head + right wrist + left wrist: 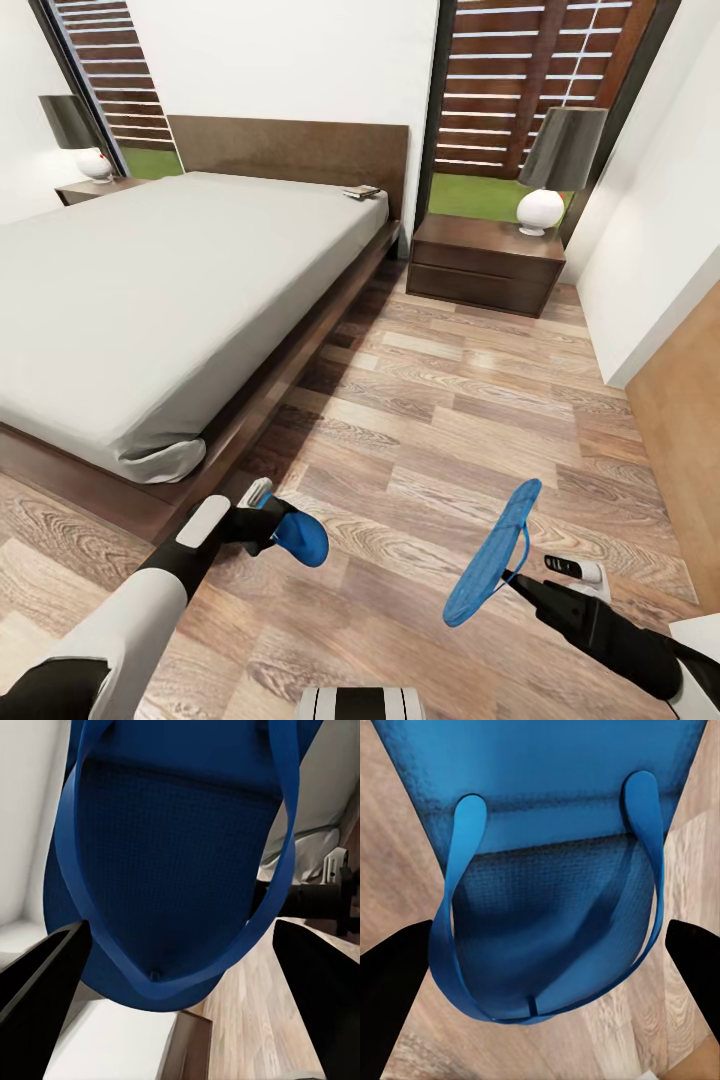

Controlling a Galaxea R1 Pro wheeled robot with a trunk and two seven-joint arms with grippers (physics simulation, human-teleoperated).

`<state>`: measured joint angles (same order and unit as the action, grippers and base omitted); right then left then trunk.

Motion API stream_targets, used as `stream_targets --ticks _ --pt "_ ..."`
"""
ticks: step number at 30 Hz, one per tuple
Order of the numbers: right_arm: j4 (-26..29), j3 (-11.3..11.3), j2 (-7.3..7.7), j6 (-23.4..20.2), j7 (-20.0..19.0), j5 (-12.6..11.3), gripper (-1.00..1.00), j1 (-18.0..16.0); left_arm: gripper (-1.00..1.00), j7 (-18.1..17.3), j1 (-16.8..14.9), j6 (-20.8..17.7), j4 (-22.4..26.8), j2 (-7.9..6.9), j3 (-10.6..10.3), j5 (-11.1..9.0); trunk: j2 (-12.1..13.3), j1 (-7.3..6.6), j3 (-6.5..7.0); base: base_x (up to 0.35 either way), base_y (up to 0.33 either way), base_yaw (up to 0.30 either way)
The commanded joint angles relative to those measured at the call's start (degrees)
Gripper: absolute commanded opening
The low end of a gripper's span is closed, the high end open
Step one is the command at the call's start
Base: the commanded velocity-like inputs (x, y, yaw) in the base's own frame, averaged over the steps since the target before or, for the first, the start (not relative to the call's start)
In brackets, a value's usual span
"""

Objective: In the bedroom, move the book from the bed onto either nightstand, and place the two sandals side by side next to the bed.

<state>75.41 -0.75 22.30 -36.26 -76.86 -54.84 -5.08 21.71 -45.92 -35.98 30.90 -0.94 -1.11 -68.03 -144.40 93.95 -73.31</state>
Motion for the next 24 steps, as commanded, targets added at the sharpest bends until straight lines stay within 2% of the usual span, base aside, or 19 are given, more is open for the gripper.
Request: stream_targets --ticks 1,24 --pt "0.0 0.0 0.12 -0.5 0.0 -0.3 -1.0 0.0 -1.0 0.5 -0.1 0.0 0.1 -0.03 -0.1 -0.6 0.0 -0.01 -0.04 0.0 0.0 0.0" --pt "-0.3 -0.2 0.38 -0.6 -0.1 -0.3 -1.0 0.1 -1.0 0.9 -0.1 0.6 0.0 -0.38 -0.2 -0.5 0.0 -0.01 -0.04 0.0 0.0 0.0"
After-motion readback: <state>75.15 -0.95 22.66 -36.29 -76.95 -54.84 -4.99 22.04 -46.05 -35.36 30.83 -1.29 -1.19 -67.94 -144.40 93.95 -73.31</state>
